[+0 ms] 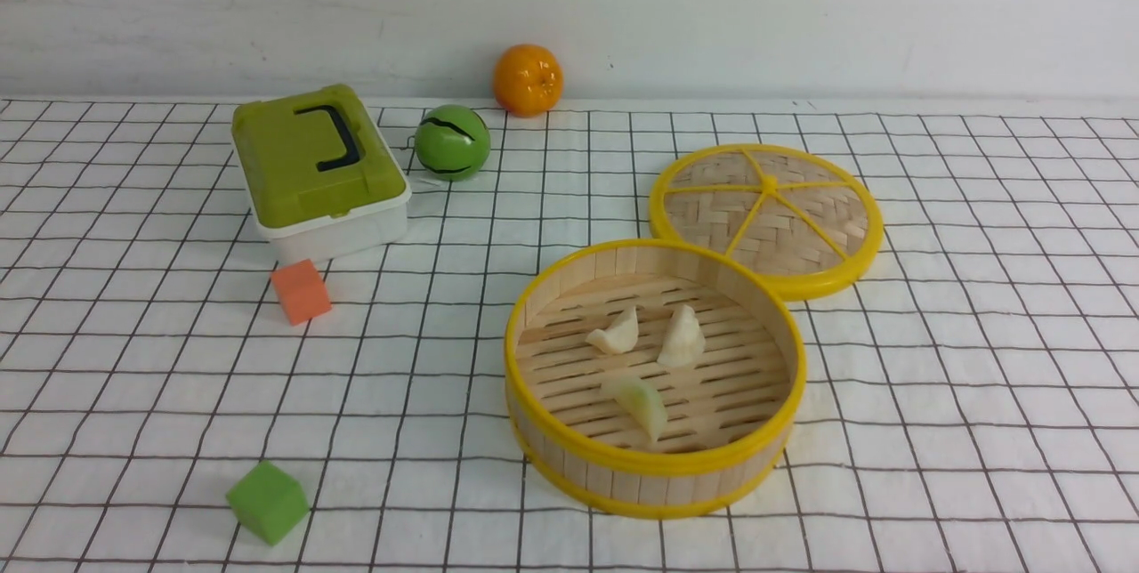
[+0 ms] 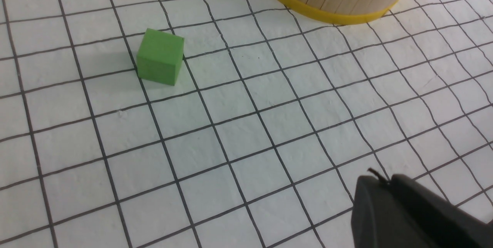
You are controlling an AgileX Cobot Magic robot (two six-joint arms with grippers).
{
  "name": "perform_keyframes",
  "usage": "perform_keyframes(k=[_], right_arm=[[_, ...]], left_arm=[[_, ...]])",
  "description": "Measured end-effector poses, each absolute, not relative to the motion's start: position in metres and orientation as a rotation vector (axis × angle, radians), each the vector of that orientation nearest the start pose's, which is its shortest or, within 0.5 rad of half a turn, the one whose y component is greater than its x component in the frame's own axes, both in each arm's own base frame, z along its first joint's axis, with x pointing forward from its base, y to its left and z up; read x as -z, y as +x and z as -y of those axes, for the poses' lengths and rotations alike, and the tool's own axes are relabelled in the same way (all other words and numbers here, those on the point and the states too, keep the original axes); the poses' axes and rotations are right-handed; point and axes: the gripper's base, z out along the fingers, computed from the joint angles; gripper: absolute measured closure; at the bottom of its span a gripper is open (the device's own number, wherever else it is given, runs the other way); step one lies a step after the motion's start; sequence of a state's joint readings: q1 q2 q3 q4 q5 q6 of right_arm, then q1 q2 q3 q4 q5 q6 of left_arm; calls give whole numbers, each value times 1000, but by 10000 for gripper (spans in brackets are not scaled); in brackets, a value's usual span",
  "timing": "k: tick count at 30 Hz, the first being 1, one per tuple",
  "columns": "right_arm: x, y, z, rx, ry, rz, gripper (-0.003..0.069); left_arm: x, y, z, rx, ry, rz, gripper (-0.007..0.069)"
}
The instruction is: Put the dumplings into the steamer on the table with the white tablecloth.
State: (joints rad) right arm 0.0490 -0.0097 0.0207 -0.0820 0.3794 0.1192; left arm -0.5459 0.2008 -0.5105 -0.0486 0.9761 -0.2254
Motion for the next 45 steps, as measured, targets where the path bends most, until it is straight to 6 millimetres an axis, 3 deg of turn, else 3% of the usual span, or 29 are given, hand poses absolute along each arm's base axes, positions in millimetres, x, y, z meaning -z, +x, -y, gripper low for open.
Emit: perform_keyframes(k=[26,31,34,38,39,40,42,45], right_arm=[[-173,52,0,-35,16,-1875,673],[-173,52,0,-35,16,-1875,672],[-173,52,0,-35,16,-1875,672],[-173,52,0,-35,15,-1875,672],[-173,52,0,-35,15,-1875,672],[-173,52,0,-35,15,-1875,672],[-173,52,0,-35,15,-1875,672],[-173,52,0,-35,15,-1875,672]], left_arm=[[-285,24,19,504,343,-2163,567],[-296,36,24,544,302,-1927,577],[-296,51,24,482,233,-1679,637],[-275,58,19,385,113,-1539,637],[-261,60,15,332,53,-1502,637],[-260,60,14,326,45,-1499,637],[-235,59,7,262,-66,-1485,637],[-213,56,2,222,-167,-1512,637]])
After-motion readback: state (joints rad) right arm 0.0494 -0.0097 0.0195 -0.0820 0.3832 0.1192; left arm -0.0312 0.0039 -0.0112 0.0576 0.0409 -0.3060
